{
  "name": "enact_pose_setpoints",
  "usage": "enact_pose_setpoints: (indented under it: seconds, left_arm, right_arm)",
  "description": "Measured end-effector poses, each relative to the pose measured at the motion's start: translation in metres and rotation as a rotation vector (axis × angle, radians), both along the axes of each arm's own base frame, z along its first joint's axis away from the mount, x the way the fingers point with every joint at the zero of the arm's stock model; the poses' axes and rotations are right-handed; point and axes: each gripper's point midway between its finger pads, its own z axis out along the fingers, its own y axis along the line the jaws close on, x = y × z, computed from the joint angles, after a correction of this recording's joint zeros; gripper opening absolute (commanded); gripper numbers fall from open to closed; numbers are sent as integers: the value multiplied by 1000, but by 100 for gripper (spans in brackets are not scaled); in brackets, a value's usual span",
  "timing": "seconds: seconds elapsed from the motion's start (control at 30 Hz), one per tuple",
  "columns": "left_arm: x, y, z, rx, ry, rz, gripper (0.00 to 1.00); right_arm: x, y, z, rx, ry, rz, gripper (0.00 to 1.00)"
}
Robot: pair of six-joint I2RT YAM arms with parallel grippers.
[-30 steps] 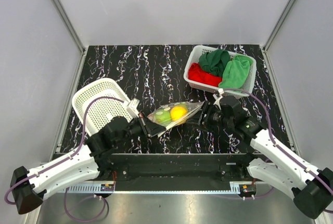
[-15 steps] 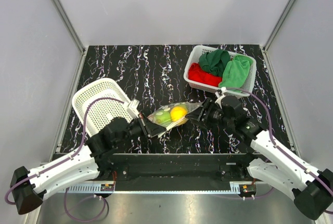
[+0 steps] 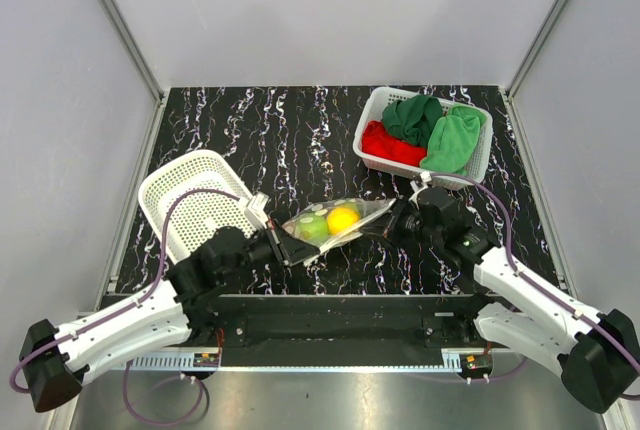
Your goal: Open the zip-top bag and remove the fake food
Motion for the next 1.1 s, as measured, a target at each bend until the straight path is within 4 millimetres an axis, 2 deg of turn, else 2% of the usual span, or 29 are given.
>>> enact_pose_setpoints:
  seconds: [0.03, 0.1, 0.17, 0.2, 0.3, 0.4, 0.5, 0.63, 0.7, 0.77, 0.9, 1.0, 1.1]
  left_arm:
    - [-1, 0, -3, 4, 3, -3, 20]
    - [-3, 0, -5, 9, 6, -13, 39]
    - [-5, 1, -5, 26, -23, -31, 57]
    - [-6, 3, -6, 47, -31, -39, 60]
    - [-8, 11, 5, 126, -90, -56, 65]
    - [-2, 14, 43, 177, -196, -66, 70]
    - [10, 6, 81, 215, -303, -77, 71]
    - [24, -15, 91, 317, -354, -116, 70]
    - [29, -25, 84, 384, -358, -138, 71]
    - [33, -25, 75, 442, -357, -144, 74]
    - [38, -12, 69, 511, -371, -105, 77]
    - [43, 2, 74, 534, -383, -45, 80]
    - [43, 21, 84, 528, -402, 23, 81]
  right_arm:
    - [1, 0, -1, -5, -5, 1, 0]
    - [3, 1, -1, -18, -18, 8, 0]
    - [6, 1, 2, -37, -43, 18, 0]
    - [8, 1, 6, -48, -58, 24, 0]
    - [12, 0, 26, -88, -135, 62, 0]
    - [15, 0, 54, -121, -235, 112, 0]
    - [15, 0, 80, -151, -322, 165, 0]
    - [10, -1, 106, -189, -401, 247, 0]
    - [8, -3, 110, -223, -418, 280, 0]
    - [8, -4, 108, -257, -422, 306, 0]
    - [11, -5, 91, -334, -403, 372, 0]
    - [11, -6, 74, -378, -372, 420, 0]
    - [7, -6, 67, -392, -364, 463, 0]
